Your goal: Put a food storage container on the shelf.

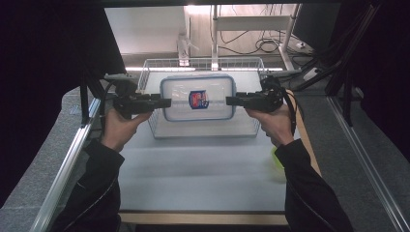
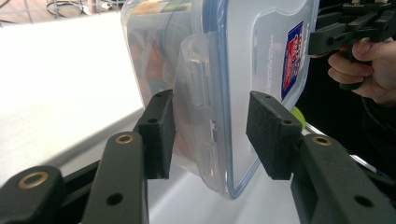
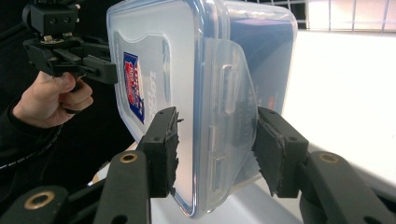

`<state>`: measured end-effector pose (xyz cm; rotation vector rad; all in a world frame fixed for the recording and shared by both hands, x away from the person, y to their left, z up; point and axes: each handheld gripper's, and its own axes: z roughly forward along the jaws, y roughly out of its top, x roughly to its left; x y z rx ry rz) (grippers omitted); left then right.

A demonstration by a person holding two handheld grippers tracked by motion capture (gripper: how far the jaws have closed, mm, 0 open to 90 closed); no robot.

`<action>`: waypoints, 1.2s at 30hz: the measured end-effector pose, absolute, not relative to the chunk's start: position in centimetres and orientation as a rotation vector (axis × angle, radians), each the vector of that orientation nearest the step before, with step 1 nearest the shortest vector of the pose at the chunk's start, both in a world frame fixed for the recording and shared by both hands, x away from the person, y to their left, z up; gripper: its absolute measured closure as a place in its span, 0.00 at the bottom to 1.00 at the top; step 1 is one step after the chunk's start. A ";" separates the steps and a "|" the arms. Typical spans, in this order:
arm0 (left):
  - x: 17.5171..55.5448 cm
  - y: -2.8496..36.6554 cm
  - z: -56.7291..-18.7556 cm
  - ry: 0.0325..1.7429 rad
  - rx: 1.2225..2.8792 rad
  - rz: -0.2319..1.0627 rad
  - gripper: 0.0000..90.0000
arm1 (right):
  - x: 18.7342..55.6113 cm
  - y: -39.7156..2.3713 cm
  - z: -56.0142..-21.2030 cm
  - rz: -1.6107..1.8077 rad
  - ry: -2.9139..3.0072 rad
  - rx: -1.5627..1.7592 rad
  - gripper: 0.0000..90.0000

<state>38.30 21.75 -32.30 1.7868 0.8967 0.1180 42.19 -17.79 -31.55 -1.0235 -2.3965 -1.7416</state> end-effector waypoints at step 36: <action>44.0 20.9 -31.6 0.893 1.798 0.216 0.54 | 48.3 -17.6 -31.2 -1.768 -2.352 -1.111 0.55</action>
